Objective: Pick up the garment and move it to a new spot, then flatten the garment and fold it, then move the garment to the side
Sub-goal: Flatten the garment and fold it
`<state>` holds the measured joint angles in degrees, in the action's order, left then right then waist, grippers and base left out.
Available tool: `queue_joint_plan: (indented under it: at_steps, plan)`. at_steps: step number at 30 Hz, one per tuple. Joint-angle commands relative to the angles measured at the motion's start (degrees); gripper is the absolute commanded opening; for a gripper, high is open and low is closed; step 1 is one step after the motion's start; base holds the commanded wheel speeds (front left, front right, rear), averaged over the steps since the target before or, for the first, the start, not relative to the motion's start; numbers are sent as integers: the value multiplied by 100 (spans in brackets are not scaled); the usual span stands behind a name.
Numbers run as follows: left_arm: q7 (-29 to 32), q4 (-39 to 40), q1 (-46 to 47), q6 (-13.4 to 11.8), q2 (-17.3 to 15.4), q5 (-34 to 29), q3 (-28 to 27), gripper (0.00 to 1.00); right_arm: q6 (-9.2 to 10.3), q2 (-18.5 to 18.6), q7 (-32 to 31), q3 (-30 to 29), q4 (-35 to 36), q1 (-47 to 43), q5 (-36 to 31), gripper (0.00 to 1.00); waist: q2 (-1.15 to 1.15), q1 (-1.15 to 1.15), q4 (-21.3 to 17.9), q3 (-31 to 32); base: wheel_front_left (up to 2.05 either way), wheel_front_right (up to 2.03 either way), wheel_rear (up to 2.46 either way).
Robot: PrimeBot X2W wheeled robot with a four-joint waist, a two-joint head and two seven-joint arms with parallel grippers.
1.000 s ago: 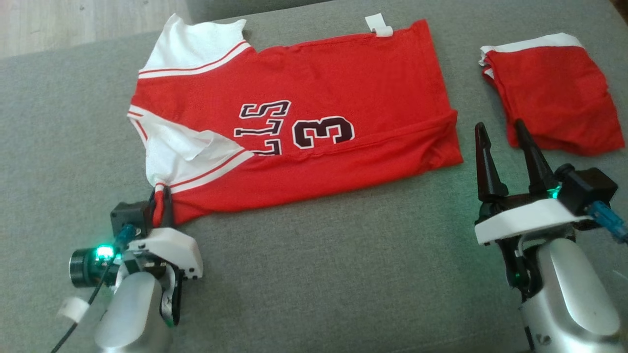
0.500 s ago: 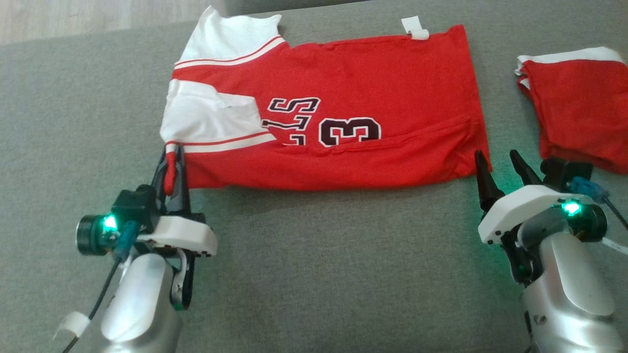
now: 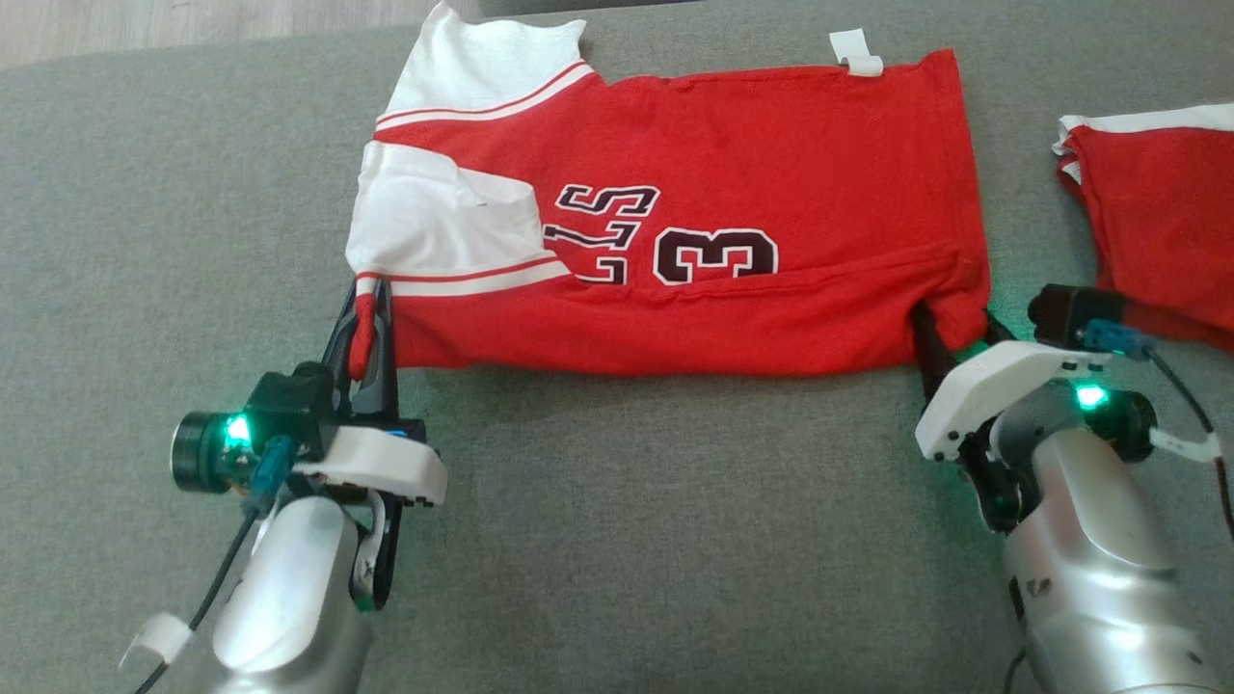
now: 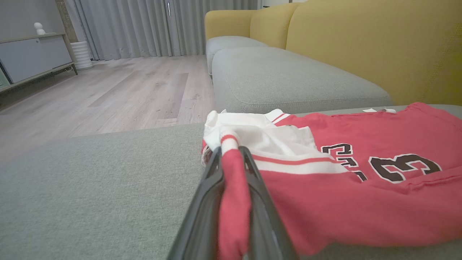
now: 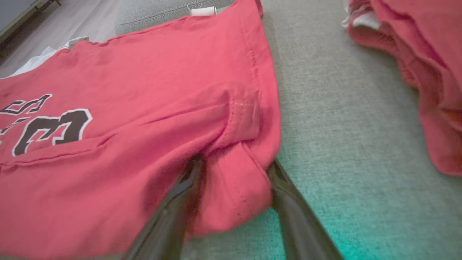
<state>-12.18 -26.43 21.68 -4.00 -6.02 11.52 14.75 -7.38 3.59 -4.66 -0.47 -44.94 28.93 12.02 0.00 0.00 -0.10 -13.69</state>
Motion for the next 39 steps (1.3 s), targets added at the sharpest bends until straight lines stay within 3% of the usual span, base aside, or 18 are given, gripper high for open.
queue_joint_plan:
  at_steps: [1,9,15,27,33,39]
  plan:
    - [-37,143,63,-18,-117,-23,-171,0,-11,-70,120,164,-3,70,-118,0,0,0,-6,10,0,0,0]
    - [26,-2,-127,-54,-254,16,-163,0,-11,-70,712,110,-102,48,-462,0,0,0,-137,282,0,0,0]
    - [104,26,-368,-62,-326,55,-141,0,-11,-70,730,33,84,-192,-512,0,0,0,-221,538,0,0,0]
    - [328,718,-1489,-227,-448,279,-199,0,-11,72,-142,-41,1321,-1413,-240,0,0,0,-368,1241,0,0,0]
    - [584,1141,-1914,-255,-417,319,-51,0,-11,59,-551,-92,2126,-2018,-145,0,0,0,-375,1324,0,0,0]
    - [651,1099,-1970,-204,-397,341,73,0,-11,25,-762,-173,2470,-2278,-160,0,0,0,-356,1278,0,0,0]
